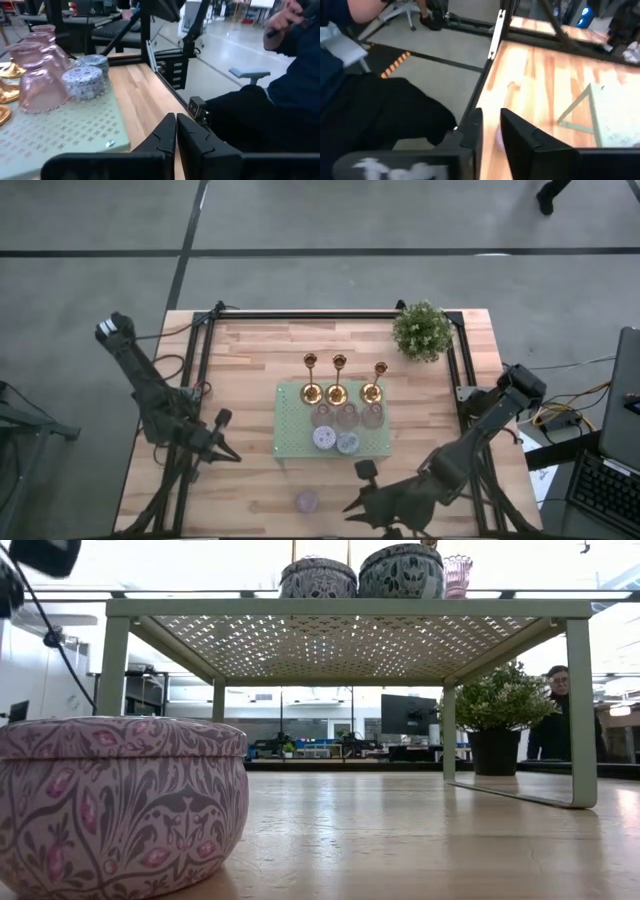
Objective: Pick & Place candle stick holders
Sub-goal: Put the pink scented candle on the shelf
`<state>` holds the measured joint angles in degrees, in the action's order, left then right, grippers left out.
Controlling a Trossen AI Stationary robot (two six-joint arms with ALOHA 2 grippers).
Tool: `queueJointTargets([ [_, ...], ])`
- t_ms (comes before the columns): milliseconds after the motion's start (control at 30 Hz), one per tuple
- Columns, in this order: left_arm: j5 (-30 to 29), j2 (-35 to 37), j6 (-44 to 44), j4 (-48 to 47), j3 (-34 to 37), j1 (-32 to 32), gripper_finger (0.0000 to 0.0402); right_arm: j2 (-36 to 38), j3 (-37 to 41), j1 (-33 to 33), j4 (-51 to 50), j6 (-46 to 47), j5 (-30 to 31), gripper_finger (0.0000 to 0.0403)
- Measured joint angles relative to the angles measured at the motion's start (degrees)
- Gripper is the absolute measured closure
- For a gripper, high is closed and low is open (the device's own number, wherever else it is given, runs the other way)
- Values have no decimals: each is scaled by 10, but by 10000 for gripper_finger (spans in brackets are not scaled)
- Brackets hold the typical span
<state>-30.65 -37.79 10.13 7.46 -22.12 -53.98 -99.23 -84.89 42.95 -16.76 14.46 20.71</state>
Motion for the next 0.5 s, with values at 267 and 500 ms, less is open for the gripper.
queueJointTargets([
  [267,16,146,-29,29,102,0,383,-51,-82,-22,-65,-12,2,259],
  [500,26,243,-71,17,147,0,383,-108,-185,-43,-169,-24,-13,189],
])
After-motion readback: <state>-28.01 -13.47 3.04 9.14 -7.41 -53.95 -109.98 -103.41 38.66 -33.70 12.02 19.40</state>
